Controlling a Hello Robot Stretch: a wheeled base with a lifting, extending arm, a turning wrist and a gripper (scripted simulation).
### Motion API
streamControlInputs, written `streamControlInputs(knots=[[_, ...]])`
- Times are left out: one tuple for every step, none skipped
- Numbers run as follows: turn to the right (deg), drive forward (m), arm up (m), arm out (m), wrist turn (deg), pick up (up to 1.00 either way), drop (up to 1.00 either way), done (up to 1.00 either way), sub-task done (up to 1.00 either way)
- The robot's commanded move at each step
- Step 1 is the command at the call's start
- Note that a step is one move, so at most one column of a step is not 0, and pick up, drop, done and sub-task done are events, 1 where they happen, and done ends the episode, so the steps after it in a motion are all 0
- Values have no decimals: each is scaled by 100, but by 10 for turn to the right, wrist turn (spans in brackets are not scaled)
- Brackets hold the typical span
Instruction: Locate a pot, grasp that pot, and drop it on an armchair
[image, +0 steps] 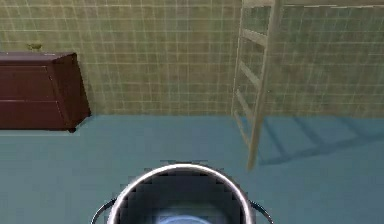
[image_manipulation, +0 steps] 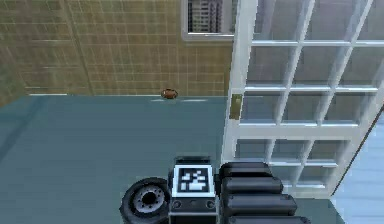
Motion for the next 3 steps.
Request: streamControlInputs(knots=[[-450, 0, 0, 0, 0, 0, 0, 0, 0], [-240, 0, 0, 0, 0, 0, 0, 0, 0], [0, 50, 0, 0, 0, 0, 0, 0, 0]])
